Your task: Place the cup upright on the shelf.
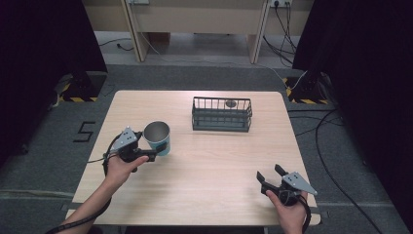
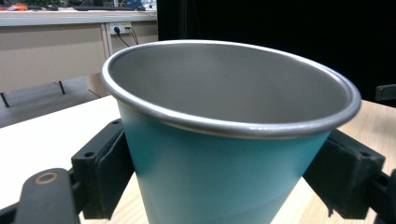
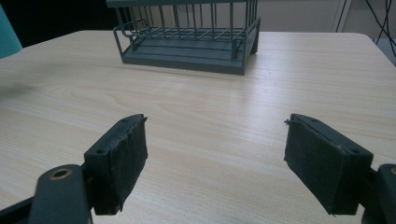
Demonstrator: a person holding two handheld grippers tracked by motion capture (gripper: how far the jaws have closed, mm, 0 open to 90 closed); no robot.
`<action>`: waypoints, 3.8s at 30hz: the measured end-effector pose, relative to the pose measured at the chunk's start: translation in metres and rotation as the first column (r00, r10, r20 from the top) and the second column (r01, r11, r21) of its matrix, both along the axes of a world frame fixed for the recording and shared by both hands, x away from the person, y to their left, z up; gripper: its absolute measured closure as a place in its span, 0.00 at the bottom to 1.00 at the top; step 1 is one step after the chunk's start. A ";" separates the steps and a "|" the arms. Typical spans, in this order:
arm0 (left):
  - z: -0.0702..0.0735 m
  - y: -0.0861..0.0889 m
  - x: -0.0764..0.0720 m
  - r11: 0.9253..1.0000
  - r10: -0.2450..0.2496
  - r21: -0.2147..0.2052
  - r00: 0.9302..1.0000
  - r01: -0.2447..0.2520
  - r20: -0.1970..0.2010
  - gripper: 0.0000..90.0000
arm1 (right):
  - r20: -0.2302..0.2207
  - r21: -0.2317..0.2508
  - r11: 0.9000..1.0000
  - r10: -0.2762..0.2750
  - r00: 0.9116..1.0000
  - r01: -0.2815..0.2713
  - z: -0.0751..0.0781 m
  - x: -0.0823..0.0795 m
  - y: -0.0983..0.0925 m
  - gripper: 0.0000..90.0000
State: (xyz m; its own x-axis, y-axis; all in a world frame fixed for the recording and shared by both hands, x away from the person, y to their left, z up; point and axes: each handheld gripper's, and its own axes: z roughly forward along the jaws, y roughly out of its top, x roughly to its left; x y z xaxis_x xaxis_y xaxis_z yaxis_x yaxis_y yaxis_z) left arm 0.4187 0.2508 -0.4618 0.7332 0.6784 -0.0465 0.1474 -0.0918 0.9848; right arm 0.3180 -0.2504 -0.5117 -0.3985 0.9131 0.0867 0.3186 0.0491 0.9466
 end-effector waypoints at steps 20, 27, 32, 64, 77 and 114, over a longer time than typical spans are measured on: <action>0.015 -0.025 0.021 0.999 -0.038 0.011 0.999 0.038 0.018 0.17 | 0.000 0.004 1.000 -0.001 1.000 0.001 0.000 0.000 0.000 0.24; 0.020 -0.033 0.030 0.999 -0.046 0.016 0.999 0.045 0.026 0.17 | 0.001 0.006 1.000 -0.001 1.000 0.001 0.000 0.000 -0.001 0.25; 0.026 -0.041 0.037 0.998 -0.054 0.022 0.998 0.053 0.035 0.17 | 0.000 0.004 1.000 -0.001 1.000 0.001 0.000 0.000 -0.001 0.25; 0.042 -0.082 0.078 0.998 -0.060 0.027 0.997 0.059 0.040 0.17 | -0.004 0.018 1.000 0.003 1.000 -0.003 0.000 0.000 -0.002 0.25; 0.042 -0.093 0.087 0.998 -0.053 0.029 0.998 0.052 0.034 0.17 | -0.006 0.021 1.000 0.004 1.000 -0.004 0.000 0.000 -0.002 0.25; 0.059 -0.142 0.127 0.999 -0.036 -0.009 0.999 0.036 0.029 0.17 | -0.011 0.031 0.999 0.010 1.000 -0.009 0.000 0.000 -0.004 0.25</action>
